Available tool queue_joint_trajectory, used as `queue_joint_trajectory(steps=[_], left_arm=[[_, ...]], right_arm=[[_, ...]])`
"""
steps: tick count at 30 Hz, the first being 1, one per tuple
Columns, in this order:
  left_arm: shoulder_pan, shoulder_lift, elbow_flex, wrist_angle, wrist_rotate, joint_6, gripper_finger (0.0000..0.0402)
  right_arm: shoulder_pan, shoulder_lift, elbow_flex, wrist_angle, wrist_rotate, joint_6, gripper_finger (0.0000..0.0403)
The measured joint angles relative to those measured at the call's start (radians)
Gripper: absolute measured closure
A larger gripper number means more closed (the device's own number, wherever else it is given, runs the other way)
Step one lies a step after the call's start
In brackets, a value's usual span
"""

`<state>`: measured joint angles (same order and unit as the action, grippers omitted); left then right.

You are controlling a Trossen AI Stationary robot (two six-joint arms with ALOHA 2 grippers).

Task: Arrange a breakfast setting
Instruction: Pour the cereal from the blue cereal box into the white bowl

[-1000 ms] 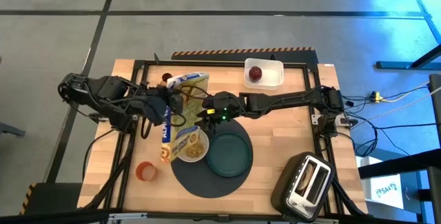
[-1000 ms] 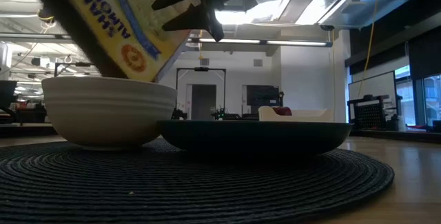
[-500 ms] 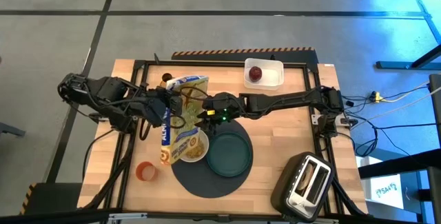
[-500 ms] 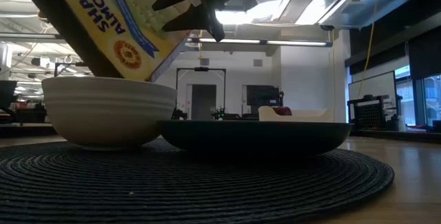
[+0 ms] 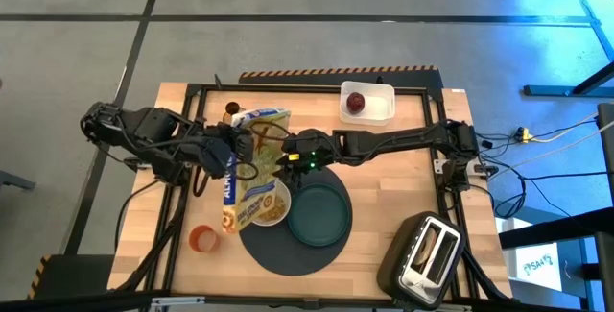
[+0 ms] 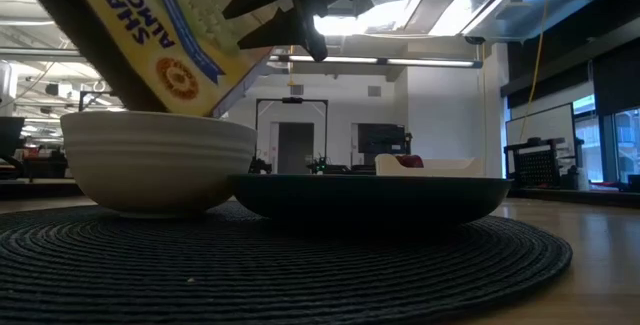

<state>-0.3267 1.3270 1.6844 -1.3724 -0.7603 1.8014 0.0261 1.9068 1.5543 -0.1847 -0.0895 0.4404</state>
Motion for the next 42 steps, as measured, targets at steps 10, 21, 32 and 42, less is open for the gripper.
queue_joint_trajectory(steps=[10, 21, 32, 42], left_arm=[[0.081, -0.018, 0.0, -0.058, 0.039, -0.077, 0.0389], [0.158, -0.019, 0.0, -0.108, 0.043, -0.144, 0.0389], [0.244, -0.022, 0.0, -0.109, 0.13, -0.154, 0.0389], [0.322, -0.022, 0.0, -0.109, 0.2, -0.153, 0.0389]], right_arm=[[0.0, 0.0, 0.0, 0.0, -0.008, 0.0, 0.021], [0.0, 0.0, 0.0, 0.0, -0.008, 0.0, 0.021], [-0.001, 0.0, 0.0, -0.006, -0.036, 0.001, 0.021], [-0.002, -0.005, 0.054, -0.009, -0.066, 0.031, 0.021]])
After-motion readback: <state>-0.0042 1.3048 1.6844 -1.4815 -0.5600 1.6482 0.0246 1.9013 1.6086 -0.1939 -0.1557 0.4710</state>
